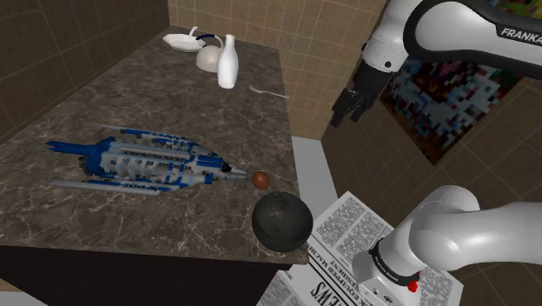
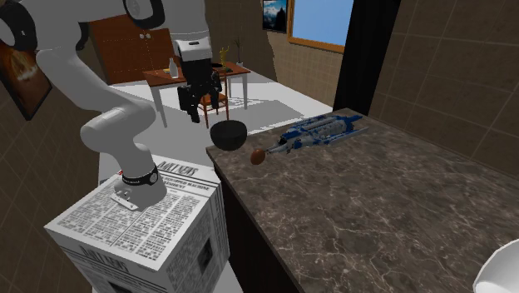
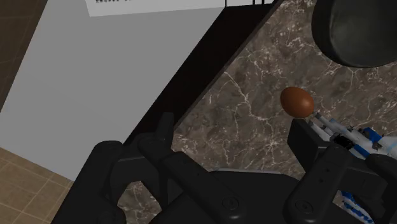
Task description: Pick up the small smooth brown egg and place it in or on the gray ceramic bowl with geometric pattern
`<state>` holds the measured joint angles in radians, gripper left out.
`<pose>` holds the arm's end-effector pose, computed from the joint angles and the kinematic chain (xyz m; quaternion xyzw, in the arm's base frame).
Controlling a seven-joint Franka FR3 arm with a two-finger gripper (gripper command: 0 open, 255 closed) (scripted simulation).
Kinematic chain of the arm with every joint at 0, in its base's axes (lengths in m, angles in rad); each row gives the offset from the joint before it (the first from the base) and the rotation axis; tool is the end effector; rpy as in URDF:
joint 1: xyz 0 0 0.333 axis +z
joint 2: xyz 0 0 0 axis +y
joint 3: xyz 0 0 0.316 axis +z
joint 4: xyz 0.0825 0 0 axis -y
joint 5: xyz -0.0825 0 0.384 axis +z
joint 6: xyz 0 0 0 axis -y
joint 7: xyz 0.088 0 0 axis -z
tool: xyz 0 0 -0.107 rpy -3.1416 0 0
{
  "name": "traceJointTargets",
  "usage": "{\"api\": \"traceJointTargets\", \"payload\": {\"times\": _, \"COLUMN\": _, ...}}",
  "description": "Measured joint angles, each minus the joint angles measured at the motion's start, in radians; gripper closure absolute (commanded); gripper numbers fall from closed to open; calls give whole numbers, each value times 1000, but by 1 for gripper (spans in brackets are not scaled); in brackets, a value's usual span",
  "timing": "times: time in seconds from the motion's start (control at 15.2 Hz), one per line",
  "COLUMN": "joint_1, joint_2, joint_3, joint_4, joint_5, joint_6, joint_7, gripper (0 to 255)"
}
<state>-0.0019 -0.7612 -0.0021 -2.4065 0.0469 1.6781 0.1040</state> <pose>0.3223 0.0031 0.5684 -0.9980 0.0558 -0.0152 0.0249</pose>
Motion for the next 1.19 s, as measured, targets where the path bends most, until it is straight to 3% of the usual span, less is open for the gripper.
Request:
{"api": "traceJointTargets", "payload": {"times": 0.2, "joint_1": 6, "joint_2": 7, "joint_3": 20, "joint_4": -30, "joint_5": 12, "joint_6": 38, "joint_7": 23, "gripper": 0}}
{"api": "traceJointTargets", "payload": {"times": 0.66, "joint_1": 41, "joint_2": 111, "joint_3": 130, "joint_4": -119, "joint_5": 70, "joint_6": 243, "joint_7": 146, "gripper": 0}}
{"api": "traceJointTargets", "payload": {"times": 1.19, "joint_1": 58, "joint_2": 352, "joint_3": 256, "joint_4": -132, "joint_5": 94, "joint_6": 509, "joint_7": 289, "gripper": 0}}
